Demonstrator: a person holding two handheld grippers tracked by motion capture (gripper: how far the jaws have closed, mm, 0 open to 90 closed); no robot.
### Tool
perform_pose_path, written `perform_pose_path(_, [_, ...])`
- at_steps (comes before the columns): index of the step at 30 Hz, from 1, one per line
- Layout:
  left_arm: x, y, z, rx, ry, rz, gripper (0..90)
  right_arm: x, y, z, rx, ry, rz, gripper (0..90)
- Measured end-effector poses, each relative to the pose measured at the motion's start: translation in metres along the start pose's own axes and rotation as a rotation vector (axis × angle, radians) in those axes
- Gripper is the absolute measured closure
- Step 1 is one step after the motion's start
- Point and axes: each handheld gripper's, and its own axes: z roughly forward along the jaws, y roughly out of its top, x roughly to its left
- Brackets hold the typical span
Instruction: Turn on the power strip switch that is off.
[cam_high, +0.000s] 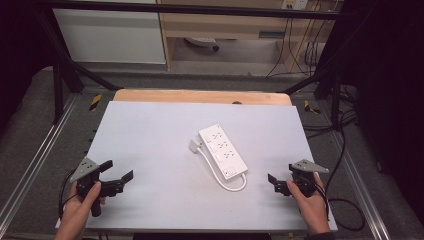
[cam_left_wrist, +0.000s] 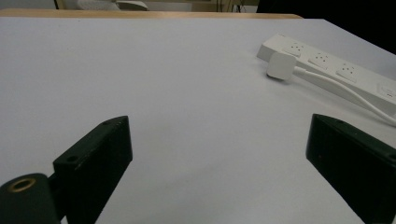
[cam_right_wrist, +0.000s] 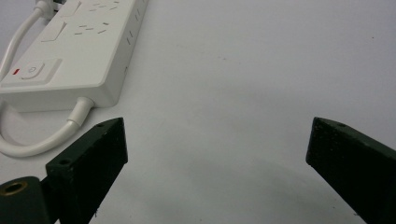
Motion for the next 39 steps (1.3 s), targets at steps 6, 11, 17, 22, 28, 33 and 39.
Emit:
perform_pose_path(6, [-0.003,0.001,0.002,-0.003,-0.034,0.026,7.0,-0.003,0.0,-0.002,0.01,-0.015,0.02,4.9])
perform_pose_path(11, [-0.001,0.0,0.002,-0.001,-0.03,0.02,5.9,-0.002,0.001,-0.003,-0.007,-0.029,0.012,4.7])
perform_pose_path(17, [-0.003,0.0,0.004,0.012,-0.03,0.026,6.1,-0.003,0.004,-0.007,-0.034,-0.019,0.018,4.5])
perform_pose_path(22, [-0.003,0.0,0.005,0.014,-0.028,0.013,6.5,0.0,0.007,-0.01,-0.042,0.011,0.02,4.1])
perform_pose_path(28, [-0.002,0.0,0.005,0.022,-0.028,0.005,6.6,0.004,0.01,-0.01,-0.028,0.038,0.013,3.5])
perform_pose_path(33, [-0.002,-0.001,0.005,0.028,-0.027,0.0,6.6,0.004,0.012,-0.012,-0.045,0.048,0.01,3.3])
perform_pose_path(39, [-0.001,-0.002,0.006,0.033,-0.018,-0.002,6.5,0.006,0.015,-0.016,-0.071,0.064,0.015,3.2])
